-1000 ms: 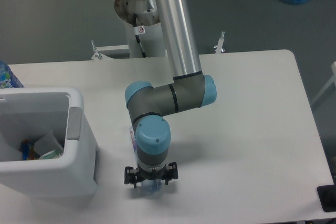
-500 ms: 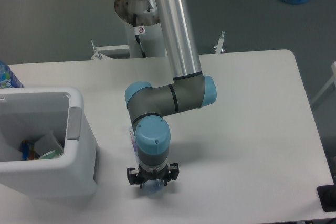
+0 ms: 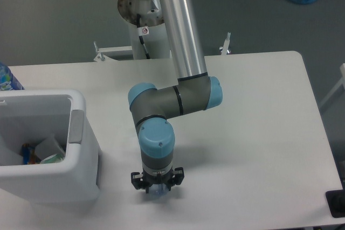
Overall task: Place the trash in the trash can
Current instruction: 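Lower the gripper around the water bottle and close on it, then lift the water bottle and carry it toward the white bin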
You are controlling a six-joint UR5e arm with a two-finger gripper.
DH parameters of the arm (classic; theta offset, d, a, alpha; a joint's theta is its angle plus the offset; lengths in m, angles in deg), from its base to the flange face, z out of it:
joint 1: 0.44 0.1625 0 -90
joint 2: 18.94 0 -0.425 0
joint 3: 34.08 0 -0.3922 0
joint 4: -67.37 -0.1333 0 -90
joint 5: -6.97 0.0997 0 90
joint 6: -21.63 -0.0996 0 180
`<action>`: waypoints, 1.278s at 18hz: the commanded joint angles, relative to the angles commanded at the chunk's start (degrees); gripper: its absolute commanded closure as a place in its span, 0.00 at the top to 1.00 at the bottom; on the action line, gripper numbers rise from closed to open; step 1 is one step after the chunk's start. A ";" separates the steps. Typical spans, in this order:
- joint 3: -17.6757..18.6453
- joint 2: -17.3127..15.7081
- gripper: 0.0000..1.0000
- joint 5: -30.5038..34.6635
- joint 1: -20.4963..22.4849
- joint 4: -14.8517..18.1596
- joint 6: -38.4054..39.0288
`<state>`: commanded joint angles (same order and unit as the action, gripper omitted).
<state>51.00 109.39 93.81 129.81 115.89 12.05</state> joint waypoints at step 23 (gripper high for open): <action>-9.84 -10.19 0.59 -1.92 2.99 -2.71 -5.98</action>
<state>41.16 99.20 91.88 132.80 113.18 6.07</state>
